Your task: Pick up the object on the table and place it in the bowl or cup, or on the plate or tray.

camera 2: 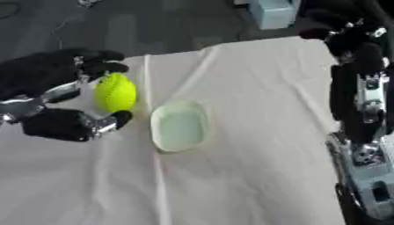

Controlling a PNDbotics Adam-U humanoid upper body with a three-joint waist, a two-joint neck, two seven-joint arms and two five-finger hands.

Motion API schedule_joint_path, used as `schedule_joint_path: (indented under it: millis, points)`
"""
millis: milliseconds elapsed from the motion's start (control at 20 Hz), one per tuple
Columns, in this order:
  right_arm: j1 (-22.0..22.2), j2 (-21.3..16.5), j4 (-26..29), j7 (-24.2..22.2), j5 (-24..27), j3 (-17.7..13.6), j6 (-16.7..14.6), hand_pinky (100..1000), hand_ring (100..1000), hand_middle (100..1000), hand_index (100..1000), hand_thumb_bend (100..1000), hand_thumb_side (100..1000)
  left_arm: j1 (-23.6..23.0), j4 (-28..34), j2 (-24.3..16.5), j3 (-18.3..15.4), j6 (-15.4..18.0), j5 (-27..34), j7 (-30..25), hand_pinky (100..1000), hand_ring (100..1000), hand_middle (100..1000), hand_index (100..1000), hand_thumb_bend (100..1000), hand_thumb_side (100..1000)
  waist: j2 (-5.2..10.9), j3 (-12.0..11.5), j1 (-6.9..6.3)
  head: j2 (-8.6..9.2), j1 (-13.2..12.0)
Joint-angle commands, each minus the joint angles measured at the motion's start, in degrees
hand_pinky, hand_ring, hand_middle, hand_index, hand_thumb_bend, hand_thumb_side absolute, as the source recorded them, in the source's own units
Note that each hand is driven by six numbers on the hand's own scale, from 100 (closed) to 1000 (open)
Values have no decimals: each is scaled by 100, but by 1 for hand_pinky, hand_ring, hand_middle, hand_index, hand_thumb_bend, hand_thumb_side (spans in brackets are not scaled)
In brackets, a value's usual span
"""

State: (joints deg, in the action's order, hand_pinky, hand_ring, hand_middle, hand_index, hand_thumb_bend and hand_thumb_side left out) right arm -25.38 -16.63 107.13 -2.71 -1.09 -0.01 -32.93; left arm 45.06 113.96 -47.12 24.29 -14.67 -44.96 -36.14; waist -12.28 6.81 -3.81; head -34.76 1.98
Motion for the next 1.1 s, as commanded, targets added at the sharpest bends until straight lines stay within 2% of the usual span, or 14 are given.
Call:
schedule_joint_path:
  millis: [50, 300, 450, 550, 800, 1100]
  points:
    - [-7, -81, 44, -32, 16, -17, -4, 690, 799, 809, 956, 100, 897, 247, 63, -114, -234, 93, -109, -20, 935, 992, 1000, 1000, 385, 1000, 128, -4, -1, -25, 4]
    - [0, -84, 29, -58, 29, -6, 3, 690, 799, 810, 955, 100, 897, 493, 27, -49, -279, 119, -245, -340, 903, 977, 1000, 994, 364, 1000, 150, -15, -37, -56, -9]
    - [-6, -71, 23, -80, 39, 2, 3, 689, 798, 810, 955, 100, 897, 618, -207, 151, -266, 0, -434, -534, 800, 888, 1000, 951, 412, 1000, 149, 10, -34, -52, -19]
    - [-12, -63, 23, -91, 49, 7, 0, 689, 798, 810, 954, 100, 895, 709, -523, 313, -253, 21, -604, -483, 757, 849, 1000, 933, 428, 1000, 145, 43, -30, -51, -36]
    - [-43, -28, 21, -129, 79, 26, 2, 689, 798, 809, 957, 100, 894, 988, -1549, 749, -236, 100, -804, -68, 723, 805, 1000, 917, 431, 1000, 114, 126, -31, -53, -106]
    - [-89, 17, 23, -188, 117, 58, -1, 688, 799, 809, 958, 100, 894, 1268, -2656, 1132, -247, 116, -986, 321, 648, 761, 1000, 902, 509, 1000, 65, 235, -46, -74, -204]
